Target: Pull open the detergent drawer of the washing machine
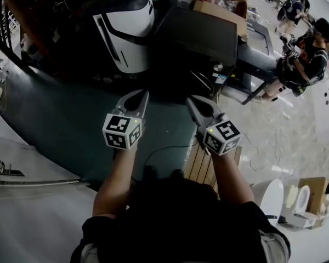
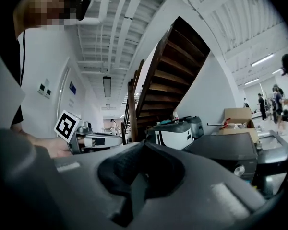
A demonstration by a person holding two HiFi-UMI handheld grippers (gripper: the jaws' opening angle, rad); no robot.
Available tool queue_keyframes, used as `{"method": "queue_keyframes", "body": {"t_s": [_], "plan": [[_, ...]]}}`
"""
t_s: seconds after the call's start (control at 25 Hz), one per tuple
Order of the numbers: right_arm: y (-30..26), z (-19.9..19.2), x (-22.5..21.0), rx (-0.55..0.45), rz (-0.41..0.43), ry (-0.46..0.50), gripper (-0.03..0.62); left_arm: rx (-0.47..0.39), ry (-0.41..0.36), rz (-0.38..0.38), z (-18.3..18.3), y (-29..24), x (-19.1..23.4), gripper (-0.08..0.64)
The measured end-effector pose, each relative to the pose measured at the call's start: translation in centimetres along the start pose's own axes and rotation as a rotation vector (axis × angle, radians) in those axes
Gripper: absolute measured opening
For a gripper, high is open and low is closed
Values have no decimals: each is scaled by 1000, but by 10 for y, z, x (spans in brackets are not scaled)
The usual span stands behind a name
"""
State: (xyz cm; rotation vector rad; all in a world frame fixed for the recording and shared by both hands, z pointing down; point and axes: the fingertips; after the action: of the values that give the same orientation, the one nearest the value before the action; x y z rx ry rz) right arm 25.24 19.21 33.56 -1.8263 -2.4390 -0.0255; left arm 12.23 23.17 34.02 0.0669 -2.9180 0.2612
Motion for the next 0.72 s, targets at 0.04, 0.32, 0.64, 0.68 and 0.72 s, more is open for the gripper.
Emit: {"method": "queue_keyframes", "body": {"t_s": [0.04, 0.32, 0.64, 0.68, 0.72], "plan": [[4, -3, -1, 4, 3, -13, 2, 3, 2, -2, -2, -2, -5, 11], [44, -20, -16, 28, -19, -31, 3, 11, -8, -20, -13, -15, -48, 11], [70, -41, -27, 55, -14, -58, 3, 27, 8, 2, -29, -18, -63, 11], [70, -43, -28, 58, -10, -62, 3, 29, 12, 5, -30, -19, -61, 11], [68, -45, -29, 61, -8, -65, 3, 30, 14, 5, -31, -22, -60, 11]]}}
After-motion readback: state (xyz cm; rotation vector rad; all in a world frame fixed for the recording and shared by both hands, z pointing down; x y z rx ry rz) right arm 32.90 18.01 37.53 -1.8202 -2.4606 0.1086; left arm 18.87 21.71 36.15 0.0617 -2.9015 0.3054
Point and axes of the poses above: the fingertips, and each gripper's own axes: y backward along the fingers, x to its left, z out of its top, and after that the axes turned 12 degrees about y, right-handed
